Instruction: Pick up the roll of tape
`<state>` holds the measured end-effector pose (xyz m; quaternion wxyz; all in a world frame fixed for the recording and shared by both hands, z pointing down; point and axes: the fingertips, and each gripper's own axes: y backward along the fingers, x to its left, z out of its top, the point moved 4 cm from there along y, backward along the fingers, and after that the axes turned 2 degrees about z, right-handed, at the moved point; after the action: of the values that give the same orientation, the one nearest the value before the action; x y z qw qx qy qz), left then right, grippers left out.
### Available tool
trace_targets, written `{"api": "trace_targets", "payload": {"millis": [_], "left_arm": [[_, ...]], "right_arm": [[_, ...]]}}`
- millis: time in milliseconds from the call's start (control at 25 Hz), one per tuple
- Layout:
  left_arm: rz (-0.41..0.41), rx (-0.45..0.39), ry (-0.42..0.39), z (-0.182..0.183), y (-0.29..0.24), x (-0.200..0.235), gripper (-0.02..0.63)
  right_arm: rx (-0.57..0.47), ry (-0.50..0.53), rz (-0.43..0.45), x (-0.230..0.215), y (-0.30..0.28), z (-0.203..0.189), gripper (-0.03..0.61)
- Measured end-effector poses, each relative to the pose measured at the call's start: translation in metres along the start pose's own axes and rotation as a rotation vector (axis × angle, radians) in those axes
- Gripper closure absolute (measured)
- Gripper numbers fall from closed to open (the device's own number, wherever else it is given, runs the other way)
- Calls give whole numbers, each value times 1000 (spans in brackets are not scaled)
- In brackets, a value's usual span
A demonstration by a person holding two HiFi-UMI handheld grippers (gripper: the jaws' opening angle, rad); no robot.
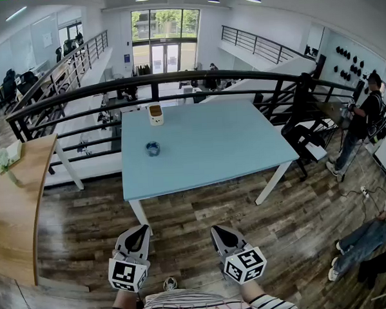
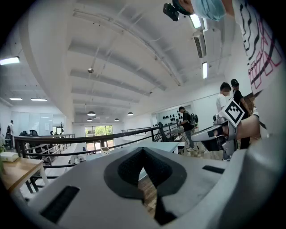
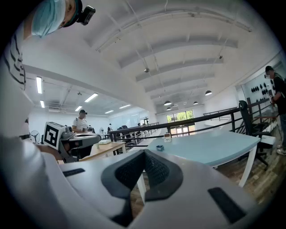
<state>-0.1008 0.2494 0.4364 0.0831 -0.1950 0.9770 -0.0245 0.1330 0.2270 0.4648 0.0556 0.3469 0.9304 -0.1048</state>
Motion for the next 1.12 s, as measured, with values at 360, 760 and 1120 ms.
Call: {"api": "trace_targets", "payload": {"millis": [360, 760, 1120], "left_arm": [[-137, 17, 40, -20, -34, 16, 575], [-232, 73, -6, -42, -73, 69, 420], [-254, 107, 16, -60, -112, 109, 420]], "right_arm": [[-25, -63, 37, 1, -43, 0, 547], [29, -71, -33, -1, -110, -8, 357], [36, -127, -65, -16, -155, -7, 357]]}}
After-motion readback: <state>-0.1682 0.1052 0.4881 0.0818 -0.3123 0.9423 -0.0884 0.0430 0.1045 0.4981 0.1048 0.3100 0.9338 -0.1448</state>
